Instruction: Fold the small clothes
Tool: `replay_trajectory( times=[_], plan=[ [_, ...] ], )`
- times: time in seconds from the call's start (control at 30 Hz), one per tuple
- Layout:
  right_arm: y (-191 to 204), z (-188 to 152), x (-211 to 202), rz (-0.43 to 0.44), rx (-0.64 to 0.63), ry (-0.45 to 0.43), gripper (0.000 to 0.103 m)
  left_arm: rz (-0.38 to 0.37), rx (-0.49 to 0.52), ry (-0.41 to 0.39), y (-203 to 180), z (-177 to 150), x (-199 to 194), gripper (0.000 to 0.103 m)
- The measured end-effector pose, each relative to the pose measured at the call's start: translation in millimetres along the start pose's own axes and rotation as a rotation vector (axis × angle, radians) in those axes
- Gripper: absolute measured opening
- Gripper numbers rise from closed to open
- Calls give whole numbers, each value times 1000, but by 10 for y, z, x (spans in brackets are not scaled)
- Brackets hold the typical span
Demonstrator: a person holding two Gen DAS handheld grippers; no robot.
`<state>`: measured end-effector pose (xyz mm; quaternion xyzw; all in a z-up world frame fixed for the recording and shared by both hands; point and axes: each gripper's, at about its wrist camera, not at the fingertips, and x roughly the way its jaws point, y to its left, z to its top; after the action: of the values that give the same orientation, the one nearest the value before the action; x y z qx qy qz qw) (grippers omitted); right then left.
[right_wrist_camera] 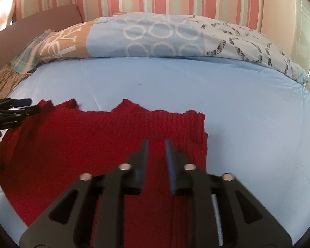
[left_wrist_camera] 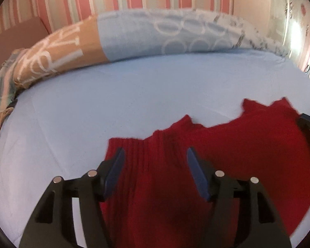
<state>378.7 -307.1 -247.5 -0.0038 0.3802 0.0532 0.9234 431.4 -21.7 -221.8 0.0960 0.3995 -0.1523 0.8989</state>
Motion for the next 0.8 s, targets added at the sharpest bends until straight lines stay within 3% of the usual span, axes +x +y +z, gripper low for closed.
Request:
replay_trajectory(
  times=[0.07, 0.17, 0.33, 0.47, 0.53, 0.6, 0.8],
  plan=[
    [38, -48, -66, 8, -13, -2, 29, -8, 5, -6, 10, -129, -158, 64],
    [147, -138, -31, 7, -58, 24, 29, 52, 12, 21, 31, -375, -188, 64],
    [14, -233, 113, -62, -40, 61, 27, 98, -60, 44, 268, -643, -94, 65],
    [-243, -297, 135, -50, 45, 57, 30, 63, -146, 35, 460, -736, -70, 70],
    [-311, -352, 130, -82, 67, 50, 22, 79, -155, 16, 474, -770, -85, 72],
    [-397, -404, 154, -62, 115, 59, 21, 83, -172, 12, 482, -802, -99, 73],
    [-361, -377, 157, -80, 100, 68, 21, 82, -219, 21, 527, -823, -154, 75]
  ],
)
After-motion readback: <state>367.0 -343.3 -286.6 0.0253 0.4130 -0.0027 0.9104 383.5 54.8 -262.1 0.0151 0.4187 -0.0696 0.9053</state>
